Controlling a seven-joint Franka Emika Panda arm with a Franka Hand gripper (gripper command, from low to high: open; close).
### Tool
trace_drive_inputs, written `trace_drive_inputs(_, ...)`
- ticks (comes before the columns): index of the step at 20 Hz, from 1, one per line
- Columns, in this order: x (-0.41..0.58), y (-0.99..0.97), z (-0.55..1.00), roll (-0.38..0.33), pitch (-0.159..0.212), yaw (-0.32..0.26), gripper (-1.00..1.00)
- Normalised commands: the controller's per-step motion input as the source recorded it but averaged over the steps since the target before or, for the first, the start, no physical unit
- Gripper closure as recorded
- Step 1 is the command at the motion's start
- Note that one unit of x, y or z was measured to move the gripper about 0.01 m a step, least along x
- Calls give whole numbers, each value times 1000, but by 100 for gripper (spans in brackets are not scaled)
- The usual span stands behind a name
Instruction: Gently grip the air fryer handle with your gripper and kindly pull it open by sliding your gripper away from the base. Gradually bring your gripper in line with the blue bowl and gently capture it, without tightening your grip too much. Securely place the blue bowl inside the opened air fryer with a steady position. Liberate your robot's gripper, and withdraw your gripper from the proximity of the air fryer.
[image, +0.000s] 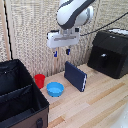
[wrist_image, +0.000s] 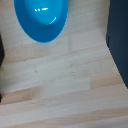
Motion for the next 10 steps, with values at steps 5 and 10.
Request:
trace_drive_inputs(5, 0, -13, 0, -1, -3, -375, -100)
trace_drive_inputs(10, 1, -27, 0, 0, 0, -375, -100)
